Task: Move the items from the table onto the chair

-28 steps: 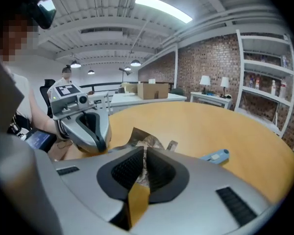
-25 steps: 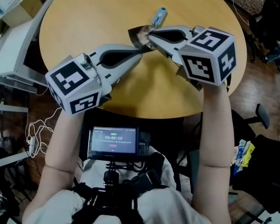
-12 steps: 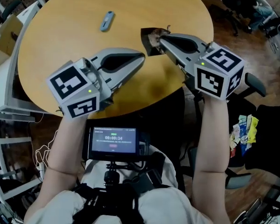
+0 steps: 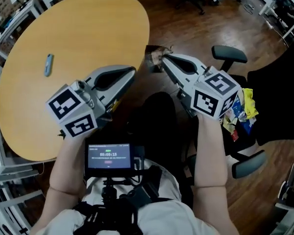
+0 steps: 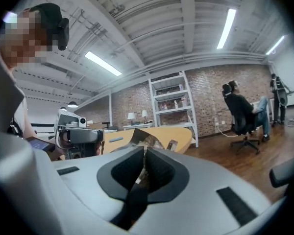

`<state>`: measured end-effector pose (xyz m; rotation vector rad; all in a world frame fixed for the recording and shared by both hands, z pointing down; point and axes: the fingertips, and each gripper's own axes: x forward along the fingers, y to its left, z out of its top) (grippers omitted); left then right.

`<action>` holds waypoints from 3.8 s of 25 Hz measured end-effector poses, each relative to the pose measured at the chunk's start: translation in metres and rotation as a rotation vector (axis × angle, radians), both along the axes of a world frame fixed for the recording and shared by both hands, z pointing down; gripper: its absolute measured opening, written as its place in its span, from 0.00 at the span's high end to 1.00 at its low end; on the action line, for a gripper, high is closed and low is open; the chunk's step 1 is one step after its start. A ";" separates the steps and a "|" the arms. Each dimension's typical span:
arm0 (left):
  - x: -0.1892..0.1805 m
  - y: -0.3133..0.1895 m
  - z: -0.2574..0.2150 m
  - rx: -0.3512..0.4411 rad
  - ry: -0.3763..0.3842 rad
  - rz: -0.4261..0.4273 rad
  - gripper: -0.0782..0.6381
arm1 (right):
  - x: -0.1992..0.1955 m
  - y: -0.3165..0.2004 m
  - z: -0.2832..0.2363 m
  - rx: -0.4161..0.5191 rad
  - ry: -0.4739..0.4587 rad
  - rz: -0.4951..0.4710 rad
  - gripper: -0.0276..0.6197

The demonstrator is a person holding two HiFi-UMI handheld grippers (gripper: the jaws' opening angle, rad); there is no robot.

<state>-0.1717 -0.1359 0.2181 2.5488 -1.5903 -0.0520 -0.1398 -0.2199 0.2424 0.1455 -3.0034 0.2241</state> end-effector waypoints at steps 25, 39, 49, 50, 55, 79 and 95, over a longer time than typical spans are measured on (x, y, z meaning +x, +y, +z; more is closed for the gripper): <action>0.262 -0.134 0.150 -0.068 0.032 0.542 0.88 | 0.315 -0.109 0.197 -0.220 0.096 0.721 0.92; 0.290 -0.133 0.206 -0.221 0.079 0.599 0.88 | 0.407 -0.138 0.315 -0.204 0.602 1.014 0.89; 0.276 -0.127 0.201 -0.230 0.047 0.556 0.88 | 0.402 -0.148 0.285 -0.151 0.453 1.053 0.71; 0.275 -0.131 0.195 -0.215 0.041 0.552 0.88 | 0.398 -0.151 0.278 -0.135 0.416 1.040 0.72; 0.263 -0.140 0.154 -0.151 0.037 0.513 0.88 | 0.366 -0.148 0.233 -0.057 0.229 0.935 0.95; 0.051 -0.040 0.007 -0.050 -0.059 -0.018 0.88 | 0.035 -0.006 0.004 -0.011 -0.155 -0.009 0.95; -0.101 0.129 -0.006 -0.010 -0.042 -0.417 0.88 | -0.139 0.164 -0.020 0.001 -0.145 -0.436 0.95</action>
